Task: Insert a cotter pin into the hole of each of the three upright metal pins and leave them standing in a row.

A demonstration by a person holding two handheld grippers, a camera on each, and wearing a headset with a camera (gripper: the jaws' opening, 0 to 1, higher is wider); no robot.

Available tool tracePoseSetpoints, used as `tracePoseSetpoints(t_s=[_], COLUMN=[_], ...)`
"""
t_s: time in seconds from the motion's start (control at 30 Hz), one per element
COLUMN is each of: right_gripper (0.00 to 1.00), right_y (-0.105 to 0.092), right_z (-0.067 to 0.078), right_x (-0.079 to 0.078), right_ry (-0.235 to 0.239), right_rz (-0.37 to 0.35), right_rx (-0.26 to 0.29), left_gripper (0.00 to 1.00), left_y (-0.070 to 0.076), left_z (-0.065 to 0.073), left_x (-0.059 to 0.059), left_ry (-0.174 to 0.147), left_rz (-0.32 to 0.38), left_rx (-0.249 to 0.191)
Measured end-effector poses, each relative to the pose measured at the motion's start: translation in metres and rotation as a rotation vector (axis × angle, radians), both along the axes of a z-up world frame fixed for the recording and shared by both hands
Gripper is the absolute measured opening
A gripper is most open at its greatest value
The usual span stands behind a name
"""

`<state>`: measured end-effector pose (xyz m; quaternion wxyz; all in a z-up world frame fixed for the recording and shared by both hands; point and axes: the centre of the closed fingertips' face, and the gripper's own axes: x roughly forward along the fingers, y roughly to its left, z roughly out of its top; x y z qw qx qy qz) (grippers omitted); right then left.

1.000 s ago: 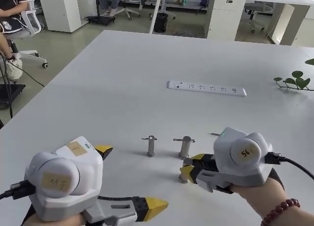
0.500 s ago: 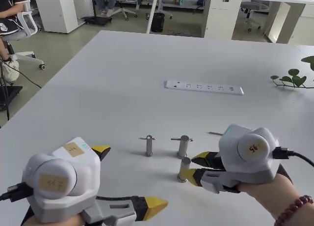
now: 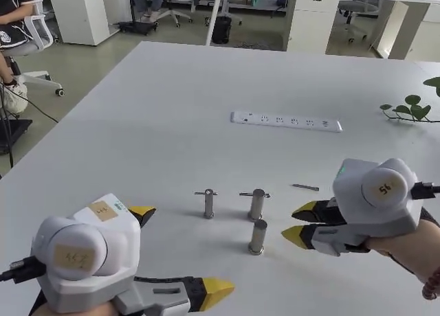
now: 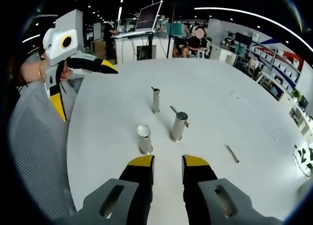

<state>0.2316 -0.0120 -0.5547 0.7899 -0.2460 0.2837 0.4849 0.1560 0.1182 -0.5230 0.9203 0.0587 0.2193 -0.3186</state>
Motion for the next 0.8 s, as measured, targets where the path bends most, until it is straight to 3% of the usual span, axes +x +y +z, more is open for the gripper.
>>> tracePoseSetpoints(t_s=[0.3, 0.53, 0.8], right_gripper=[0.17, 0.16, 0.16], right_y=[-0.018, -0.034, -0.045], right_z=[-0.001, 0.0, -0.005], right_x=[0.032, 0.072, 0.092], right_ry=[0.015, 0.004, 0.01], right_rz=[-0.049, -0.109, -0.129], right_rx=[-0.028, -0.056, -0.094], left_gripper=[0.98, 0.97, 0.97], left_y=[-0.002, -0.007, -0.007], left_z=[-0.002, -0.005, -0.006], left_x=[0.001, 0.0, 0.001], left_ry=[0.005, 0.006, 0.011], left_rz=[-0.005, -0.029, -0.027], left_rx=[0.0, 0.011, 0.004])
